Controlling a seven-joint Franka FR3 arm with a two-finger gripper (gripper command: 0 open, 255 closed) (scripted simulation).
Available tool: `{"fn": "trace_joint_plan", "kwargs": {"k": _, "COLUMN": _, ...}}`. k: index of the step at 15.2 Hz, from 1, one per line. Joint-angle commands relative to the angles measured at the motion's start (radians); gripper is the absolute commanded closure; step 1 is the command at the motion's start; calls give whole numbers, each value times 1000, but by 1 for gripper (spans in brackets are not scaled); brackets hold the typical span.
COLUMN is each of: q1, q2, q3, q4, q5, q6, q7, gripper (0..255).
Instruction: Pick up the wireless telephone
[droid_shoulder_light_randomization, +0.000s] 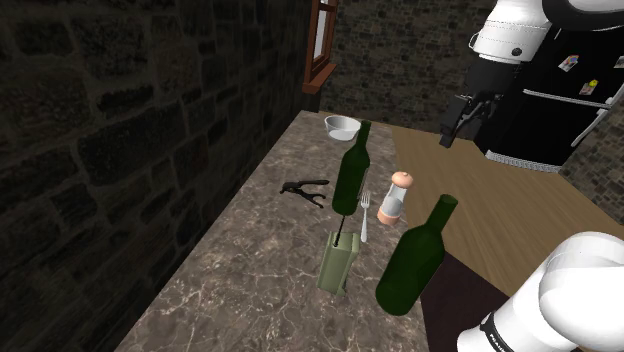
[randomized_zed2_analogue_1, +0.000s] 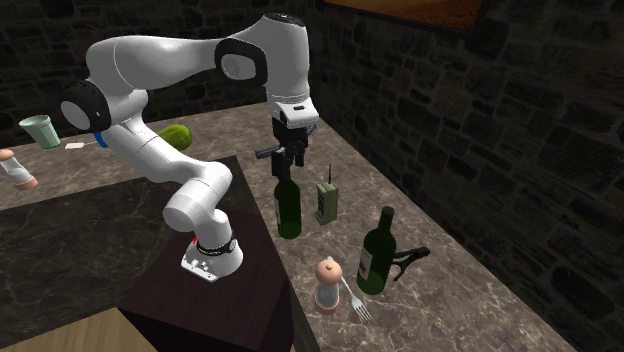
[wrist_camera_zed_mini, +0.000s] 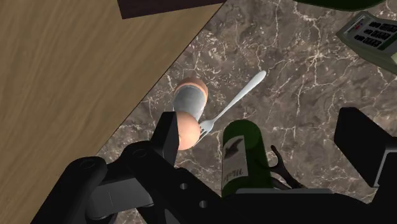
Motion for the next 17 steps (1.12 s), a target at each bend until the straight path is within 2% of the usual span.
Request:
{"fn": "trace_joint_plan", "kwargs": {"k": 1, "q1": 0, "q2": 0, "q3": 0, "q4": 0, "q5": 0, "q6": 0, "q7": 0, "gripper": 0}}
{"fn": "trace_joint_plan", "kwargs": {"k": 9, "q1": 84, "q2": 73, "q3": 109, "q4": -124, "q5": 78, "q6": 174, "q7": 29, "gripper": 0}}
{"fn": "trace_joint_plan", "kwargs": {"k": 17, "q1": 168, "q2": 208, "q3": 227, "q4": -194, "q5": 147, "q6": 360, "q7": 56, "gripper": 0}}
